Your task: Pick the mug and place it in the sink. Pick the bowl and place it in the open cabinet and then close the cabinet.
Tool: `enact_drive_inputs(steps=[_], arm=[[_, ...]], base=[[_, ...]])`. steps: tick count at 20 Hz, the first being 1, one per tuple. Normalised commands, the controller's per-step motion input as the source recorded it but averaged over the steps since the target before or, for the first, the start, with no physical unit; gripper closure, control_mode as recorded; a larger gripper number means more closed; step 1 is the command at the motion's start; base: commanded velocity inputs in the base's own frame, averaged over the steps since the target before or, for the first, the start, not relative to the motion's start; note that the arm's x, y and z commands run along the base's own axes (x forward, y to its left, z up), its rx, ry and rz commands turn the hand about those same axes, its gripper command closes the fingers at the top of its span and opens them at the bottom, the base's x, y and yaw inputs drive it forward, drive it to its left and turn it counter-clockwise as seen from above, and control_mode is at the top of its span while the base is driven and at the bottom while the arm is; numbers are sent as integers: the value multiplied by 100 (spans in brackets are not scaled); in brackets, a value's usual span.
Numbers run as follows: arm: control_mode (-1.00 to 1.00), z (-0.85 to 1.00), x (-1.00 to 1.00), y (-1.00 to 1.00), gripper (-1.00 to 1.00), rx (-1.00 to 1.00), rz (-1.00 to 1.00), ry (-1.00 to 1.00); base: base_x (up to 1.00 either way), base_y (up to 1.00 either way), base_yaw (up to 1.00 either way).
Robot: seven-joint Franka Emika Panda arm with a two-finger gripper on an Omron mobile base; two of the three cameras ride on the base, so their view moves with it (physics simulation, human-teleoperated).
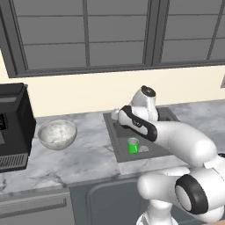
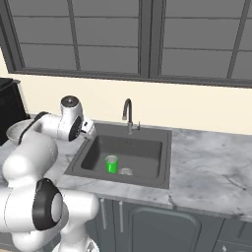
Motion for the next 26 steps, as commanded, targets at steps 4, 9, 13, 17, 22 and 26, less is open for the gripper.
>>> enact_drive_inputs(steps=[4, 9, 13, 17, 22, 26], arm=[[-100, 55, -4, 66, -100, 19, -2, 9], [-100, 63, -9, 61, -100, 9, 1, 26], [-100, -1, 0, 73, -100, -2, 0, 9], [-100, -14, 0, 92, -100, 0, 0, 0], [-100, -15, 6, 77, -100, 0, -3, 0], [-100, -26, 13, 26, -100, -1, -5, 11]], base=[[0, 0, 0], [0, 0, 0], [0, 0, 0], [0, 0, 0], [0, 0, 0], [0, 0, 0]])
